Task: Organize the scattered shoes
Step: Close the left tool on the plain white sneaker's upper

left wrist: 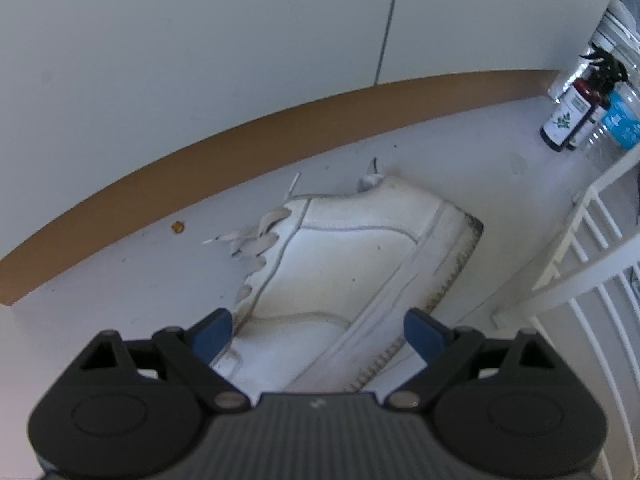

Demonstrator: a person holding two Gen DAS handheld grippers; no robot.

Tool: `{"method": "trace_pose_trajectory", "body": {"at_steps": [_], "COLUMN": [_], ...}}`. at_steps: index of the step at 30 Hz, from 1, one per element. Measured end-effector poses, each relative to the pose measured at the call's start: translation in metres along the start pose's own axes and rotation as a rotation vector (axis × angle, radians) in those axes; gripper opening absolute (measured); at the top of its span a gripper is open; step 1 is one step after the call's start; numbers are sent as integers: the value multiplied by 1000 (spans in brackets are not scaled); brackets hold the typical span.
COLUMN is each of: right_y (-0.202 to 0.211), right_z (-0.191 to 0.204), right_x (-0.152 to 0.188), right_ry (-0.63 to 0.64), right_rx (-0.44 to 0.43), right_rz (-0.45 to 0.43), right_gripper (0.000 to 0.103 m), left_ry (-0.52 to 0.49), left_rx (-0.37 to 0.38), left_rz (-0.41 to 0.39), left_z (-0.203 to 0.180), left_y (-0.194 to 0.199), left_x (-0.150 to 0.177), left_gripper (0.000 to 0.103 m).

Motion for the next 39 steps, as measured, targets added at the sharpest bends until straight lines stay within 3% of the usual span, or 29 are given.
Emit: {"method": "trace_pose_trajectory", "body": {"at_steps": [5,14,19,26,39], "right_y": [0,-4,-5,-4,-7], "right_z": [-1,-2,0,0,-2], "right_x": [-2,-2,-3,-4,-1], "right_ry": [-5,-2,5,-2,-7], "right_rx": [-9,-9,-16,-21,-21], "right_rz": [1,19,22,19,25], "right_gripper": [94,94,94,94,94], "left_ry": [25,175,183,0,-116], "left_rx": [-12,61,62,39,79], "left_rz": [-6,17,2,16,-10], "left_z": [7,25,25,6,1], "left_y": [-10,-18,-15,-6,7], "left_x": [0,9,13,7,19], "left_gripper": [103,103,103,103,103]}}
Point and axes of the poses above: each gripper's, at about its wrist camera, not at the fingertips, and y roughly against the way its jaws point, z to its left, x to its underside, the point moved 6 cm from there along -y, roughly the way its jaws point, and after that the axes turned 13 degrees about -z, right-handed, at the moved point
